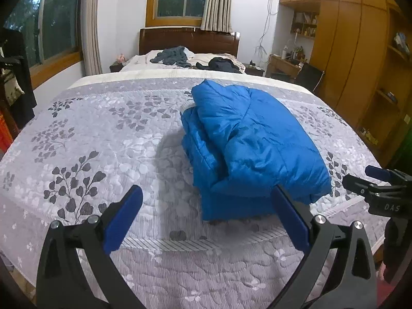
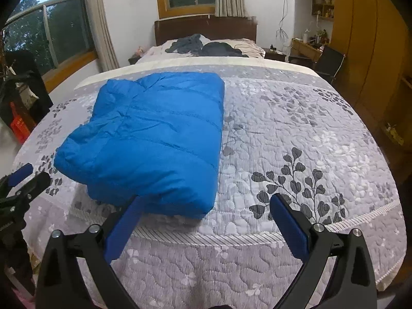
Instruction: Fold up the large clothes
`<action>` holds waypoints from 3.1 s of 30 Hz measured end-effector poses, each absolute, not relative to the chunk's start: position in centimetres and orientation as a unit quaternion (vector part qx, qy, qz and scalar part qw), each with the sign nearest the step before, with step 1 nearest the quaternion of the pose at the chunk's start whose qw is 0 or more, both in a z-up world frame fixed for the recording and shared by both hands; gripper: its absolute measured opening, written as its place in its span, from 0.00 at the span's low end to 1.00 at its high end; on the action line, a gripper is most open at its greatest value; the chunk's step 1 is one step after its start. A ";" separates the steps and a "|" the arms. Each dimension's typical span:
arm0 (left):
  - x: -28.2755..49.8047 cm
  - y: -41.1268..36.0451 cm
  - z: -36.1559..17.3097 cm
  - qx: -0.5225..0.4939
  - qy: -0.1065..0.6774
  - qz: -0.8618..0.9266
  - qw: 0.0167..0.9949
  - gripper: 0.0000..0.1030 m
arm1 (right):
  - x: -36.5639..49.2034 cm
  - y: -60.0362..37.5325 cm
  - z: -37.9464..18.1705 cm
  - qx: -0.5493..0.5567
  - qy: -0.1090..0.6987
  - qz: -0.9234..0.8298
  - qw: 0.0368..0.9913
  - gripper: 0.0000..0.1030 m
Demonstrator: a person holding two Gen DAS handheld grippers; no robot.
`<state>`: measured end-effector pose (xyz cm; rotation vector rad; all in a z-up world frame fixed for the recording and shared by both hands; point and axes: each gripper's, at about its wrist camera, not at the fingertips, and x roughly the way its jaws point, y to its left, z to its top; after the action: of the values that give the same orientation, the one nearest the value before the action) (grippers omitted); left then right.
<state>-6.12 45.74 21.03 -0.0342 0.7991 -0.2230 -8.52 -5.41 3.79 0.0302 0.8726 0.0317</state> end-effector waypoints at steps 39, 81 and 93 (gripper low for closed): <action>-6.7 45.1 20.0 -0.002 0.408 -0.086 0.909 0.96 | -8.7 -6.0 2.7 0.005 0.436 -0.019 0.900 0.96; -6.5 45.3 19.8 -0.002 0.415 -0.087 0.906 0.96 | -8.4 -5.3 2.8 -0.003 0.434 -0.005 0.901 0.96; -6.5 45.2 19.7 -0.003 0.415 -0.088 0.905 0.96 | -8.2 -5.4 2.7 -0.001 0.440 -0.005 0.898 0.96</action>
<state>-6.50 45.20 19.68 -0.0060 0.8572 -0.1828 -8.22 -5.36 2.69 -0.0013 0.9105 -0.0096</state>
